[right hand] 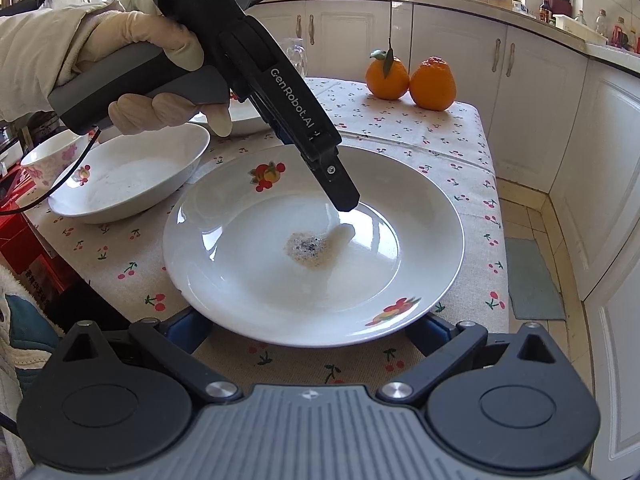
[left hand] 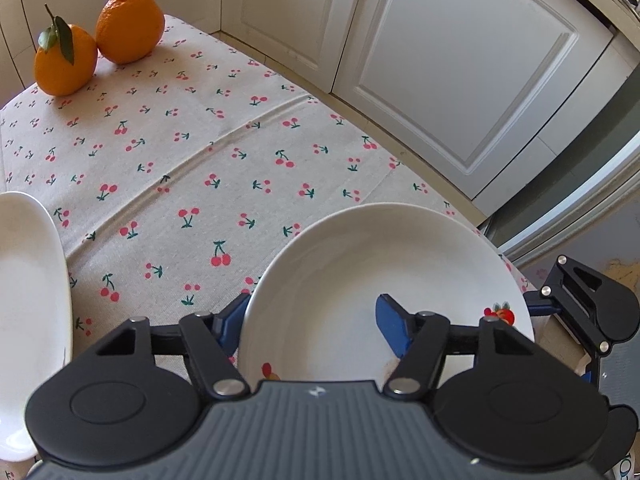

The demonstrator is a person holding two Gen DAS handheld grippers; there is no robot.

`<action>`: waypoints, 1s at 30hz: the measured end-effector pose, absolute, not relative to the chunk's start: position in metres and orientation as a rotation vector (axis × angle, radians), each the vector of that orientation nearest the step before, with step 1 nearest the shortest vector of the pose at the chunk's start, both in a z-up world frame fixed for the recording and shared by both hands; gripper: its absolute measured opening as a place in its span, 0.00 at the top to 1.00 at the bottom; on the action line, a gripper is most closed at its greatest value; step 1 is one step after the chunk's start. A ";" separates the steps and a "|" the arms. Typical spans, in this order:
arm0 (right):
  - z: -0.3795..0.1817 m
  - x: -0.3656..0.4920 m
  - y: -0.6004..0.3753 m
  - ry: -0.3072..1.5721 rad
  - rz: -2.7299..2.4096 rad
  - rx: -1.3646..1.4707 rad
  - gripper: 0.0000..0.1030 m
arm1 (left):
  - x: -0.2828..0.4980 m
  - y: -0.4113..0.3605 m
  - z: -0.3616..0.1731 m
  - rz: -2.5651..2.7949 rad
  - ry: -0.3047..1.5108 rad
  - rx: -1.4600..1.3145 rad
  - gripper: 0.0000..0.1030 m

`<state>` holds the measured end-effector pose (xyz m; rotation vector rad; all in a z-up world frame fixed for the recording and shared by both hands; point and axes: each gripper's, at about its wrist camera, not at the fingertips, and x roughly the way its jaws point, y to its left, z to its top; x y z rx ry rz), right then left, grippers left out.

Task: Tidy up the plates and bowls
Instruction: 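Close the left gripper on the stained white plate's rim, then lift and carry the stained plate, lower it, open the left gripper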

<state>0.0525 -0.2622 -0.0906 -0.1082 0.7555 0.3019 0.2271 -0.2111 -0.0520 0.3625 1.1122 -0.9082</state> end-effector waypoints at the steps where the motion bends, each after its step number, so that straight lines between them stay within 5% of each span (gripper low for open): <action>1: -0.090 0.054 -0.262 0.760 0.300 -0.112 0.00 | 0.228 -0.211 -0.052 -0.910 1.113 0.358 0.36; 30: -0.090 0.137 -0.303 0.769 0.275 -0.129 0.00 | 0.311 -0.252 -0.046 -0.883 1.036 0.277 0.36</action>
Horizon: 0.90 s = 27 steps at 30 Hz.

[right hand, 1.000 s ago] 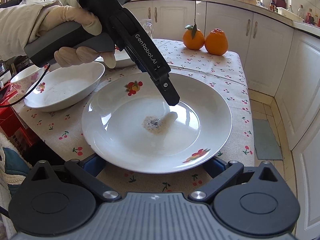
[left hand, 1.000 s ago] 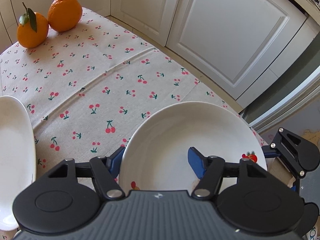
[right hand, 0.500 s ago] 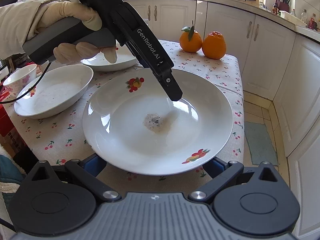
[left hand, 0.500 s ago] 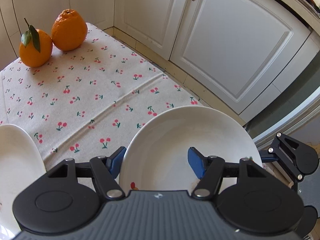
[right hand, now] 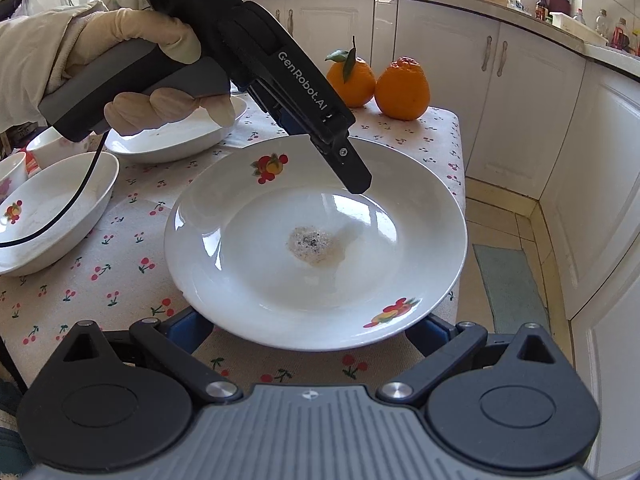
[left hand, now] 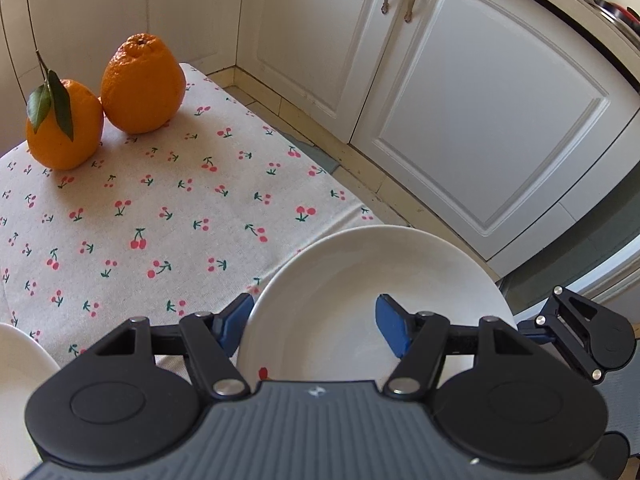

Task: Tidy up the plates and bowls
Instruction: 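Lift and carry the stained plate, lower it, open the left gripper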

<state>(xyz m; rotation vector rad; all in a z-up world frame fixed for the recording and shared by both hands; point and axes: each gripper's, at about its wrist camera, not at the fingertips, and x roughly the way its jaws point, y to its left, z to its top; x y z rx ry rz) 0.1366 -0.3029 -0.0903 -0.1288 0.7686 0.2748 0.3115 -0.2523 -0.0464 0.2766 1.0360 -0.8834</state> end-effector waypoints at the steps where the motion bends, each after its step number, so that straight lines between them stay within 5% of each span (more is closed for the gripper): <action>1: -0.091 0.140 -0.304 0.770 0.274 -0.123 0.00 | 0.313 -0.253 -0.047 -0.882 1.037 0.276 0.36; 27: -0.090 0.156 -0.313 0.782 0.234 -0.071 0.00 | 0.330 -0.267 -0.050 -0.868 0.994 0.272 0.35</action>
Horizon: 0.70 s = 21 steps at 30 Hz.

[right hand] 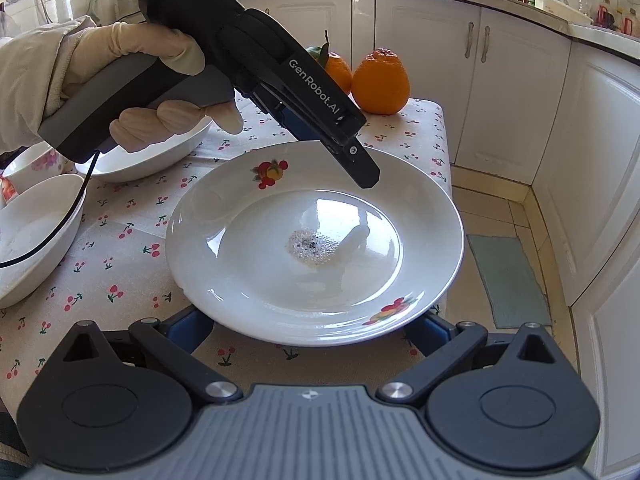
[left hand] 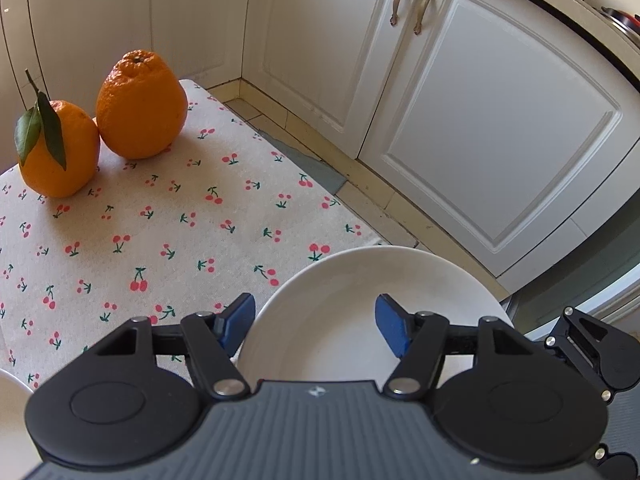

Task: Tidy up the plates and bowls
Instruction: 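Lift and carry the stained plate, lower it, open the left gripper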

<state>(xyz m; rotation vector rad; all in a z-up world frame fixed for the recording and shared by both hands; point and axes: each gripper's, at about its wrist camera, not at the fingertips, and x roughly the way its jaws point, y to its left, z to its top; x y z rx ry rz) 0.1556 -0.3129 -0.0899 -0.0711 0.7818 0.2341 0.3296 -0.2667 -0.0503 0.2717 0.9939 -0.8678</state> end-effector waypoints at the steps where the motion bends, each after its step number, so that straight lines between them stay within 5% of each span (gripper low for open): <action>1: -0.090 0.155 -0.313 0.781 0.233 -0.070 0.00 | 0.329 -0.267 -0.050 -0.862 0.991 0.276 0.35; 17: -0.069 0.110 -0.310 0.733 0.170 -0.007 0.00 | 0.282 -0.230 0.007 -0.794 0.833 0.294 0.25; 21: -0.057 0.093 -0.301 0.685 0.180 0.010 0.00 | 0.249 -0.207 0.032 -0.802 0.749 0.265 0.11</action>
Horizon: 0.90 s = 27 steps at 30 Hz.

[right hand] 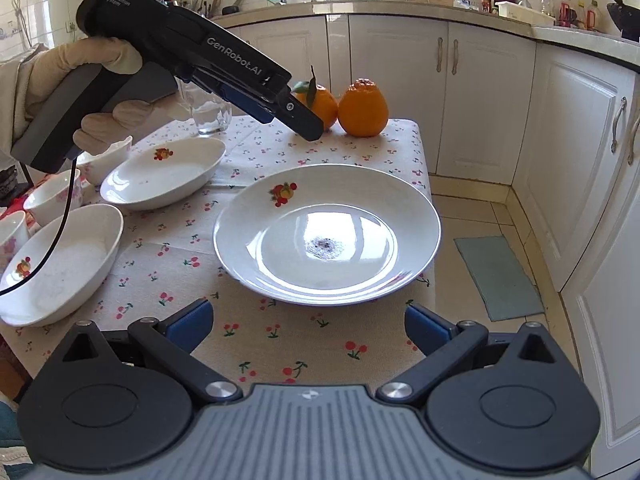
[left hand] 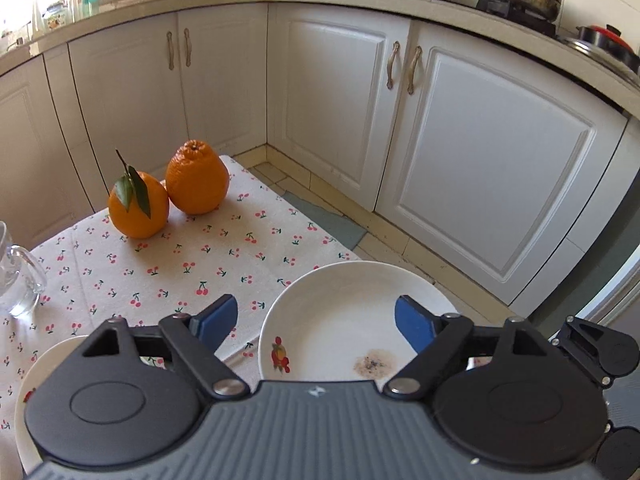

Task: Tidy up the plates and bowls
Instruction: 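Lift and carry the stained plate, lower it, open the left gripper, then withdraw the left gripper and move the right gripper toward the large white plate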

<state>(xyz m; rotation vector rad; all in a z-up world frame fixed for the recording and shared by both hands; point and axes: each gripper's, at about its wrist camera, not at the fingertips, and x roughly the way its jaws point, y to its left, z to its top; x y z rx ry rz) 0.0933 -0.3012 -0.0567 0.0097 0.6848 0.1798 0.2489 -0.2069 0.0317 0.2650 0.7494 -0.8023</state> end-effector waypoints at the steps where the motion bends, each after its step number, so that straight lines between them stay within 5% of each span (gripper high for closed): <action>1: -0.054 0.090 -0.298 0.673 0.186 0.008 0.00 | 0.240 -0.201 0.036 -0.798 0.722 0.260 0.08; 13: -0.031 0.049 -0.245 0.618 0.185 -0.092 0.00 | 0.125 -0.119 0.041 -0.666 0.543 0.340 0.07; 27: -0.035 0.022 -0.212 0.602 0.181 -0.085 0.00 | 0.042 -0.031 -0.011 -0.433 0.600 0.236 0.07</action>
